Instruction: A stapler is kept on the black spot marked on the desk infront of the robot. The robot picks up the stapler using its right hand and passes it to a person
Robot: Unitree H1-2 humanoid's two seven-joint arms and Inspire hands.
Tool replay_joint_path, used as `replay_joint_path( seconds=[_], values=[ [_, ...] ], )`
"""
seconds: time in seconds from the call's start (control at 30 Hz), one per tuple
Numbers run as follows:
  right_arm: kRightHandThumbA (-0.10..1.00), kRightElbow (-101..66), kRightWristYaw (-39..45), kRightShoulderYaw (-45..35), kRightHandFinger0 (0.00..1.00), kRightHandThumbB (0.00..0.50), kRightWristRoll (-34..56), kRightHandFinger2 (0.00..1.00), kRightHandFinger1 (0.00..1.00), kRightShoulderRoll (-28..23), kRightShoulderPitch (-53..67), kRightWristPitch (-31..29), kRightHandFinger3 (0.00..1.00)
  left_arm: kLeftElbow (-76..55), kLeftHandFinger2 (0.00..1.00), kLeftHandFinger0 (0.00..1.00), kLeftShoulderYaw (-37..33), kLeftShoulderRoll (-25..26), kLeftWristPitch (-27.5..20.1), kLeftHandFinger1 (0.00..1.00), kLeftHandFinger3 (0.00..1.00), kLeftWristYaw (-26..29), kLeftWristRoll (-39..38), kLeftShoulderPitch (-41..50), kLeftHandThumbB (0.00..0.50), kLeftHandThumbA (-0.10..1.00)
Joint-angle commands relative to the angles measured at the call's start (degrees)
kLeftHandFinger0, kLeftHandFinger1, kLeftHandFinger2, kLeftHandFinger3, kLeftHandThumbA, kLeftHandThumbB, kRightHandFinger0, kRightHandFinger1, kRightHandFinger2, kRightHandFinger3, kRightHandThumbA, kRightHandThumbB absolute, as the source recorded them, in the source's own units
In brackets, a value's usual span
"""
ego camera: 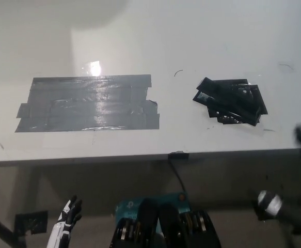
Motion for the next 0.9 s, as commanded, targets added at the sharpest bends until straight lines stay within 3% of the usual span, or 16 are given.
replay_joint_path(
  seconds=[0.0,0.1,0.17,0.33,0.4,0.43,0.57,0.67,0.87],
  values=[
    [0.94,-7.3,2.6,-3.8,1.00,0.302,-0.4,1.00,1.00,-4.9,-15.5,18.3,1.00,-0.9,1.00,1.00,0.6,0.3,-4.2,1.00,1.00,2.5,1.8,1.3,0.493,1.00],
    [1.00,-2.1,4.3,-2.7,1.00,0.292,-1.5,1.00,1.00,-6.6,-22.7,23.9,1.00,-0.6,1.00,1.00,0.8,0.1,-4.1,1.00,1.00,2.6,1.7,1.1,0.499,1.00],
    [1.00,4.1,4.7,-1.8,1.00,0.270,-0.9,1.00,1.00,-7.2,-27.0,24.0,1.00,-0.1,1.00,1.00,0.8,0.2,-4.9,1.00,1.00,2.6,1.9,0.9,0.491,1.00],
    [1.00,18.2,7.1,1.6,1.00,0.309,-2.8,1.00,1.00,-9.2,-36.3,26.9,1.00,-0.2,1.00,1.00,0.7,0.3,-4.8,1.00,1.00,2.6,2.2,0.9,0.494,1.00],
    [1.00,24.5,7.9,3.9,1.00,0.368,-4.9,1.00,1.00,-9.9,-39.8,28.5,1.00,0.0,1.00,1.00,0.7,0.3,-4.8,1.00,1.00,2.5,2.1,1.0,0.499,1.00],
    [1.00,28.9,8.5,5.5,1.00,0.359,-6.0,1.00,1.00,-10.4,-42.0,28.9,1.00,0.1,1.00,1.00,0.7,0.2,-4.9,1.00,1.00,2.5,2.1,0.9,0.497,1.00],
    [1.00,38.2,9.1,8.1,1.00,0.280,-6.1,1.00,1.00,-10.1,-46.4,27.8,1.00,-0.1,1.00,1.00,0.7,0.1,-4.3,1.00,1.00,2.8,2.5,1.1,0.499,1.00],
    [1.00,47.3,9.6,9.8,1.00,0.341,-5.9,1.00,1.00,-9.5,-50.4,27.1,1.00,0.2,1.00,1.00,0.8,0.0,-4.7,1.00,1.00,2.8,2.3,1.0,0.495,1.00],
    [1.00,60.1,10.2,11.9,1.00,0.346,-5.1,1.00,1.00,-7.6,-55.3,26.9,1.00,0.3,1.00,1.00,0.9,-0.4,-4.7,1.00,1.00,2.7,1.7,1.4,0.498,1.00]
  ],
)
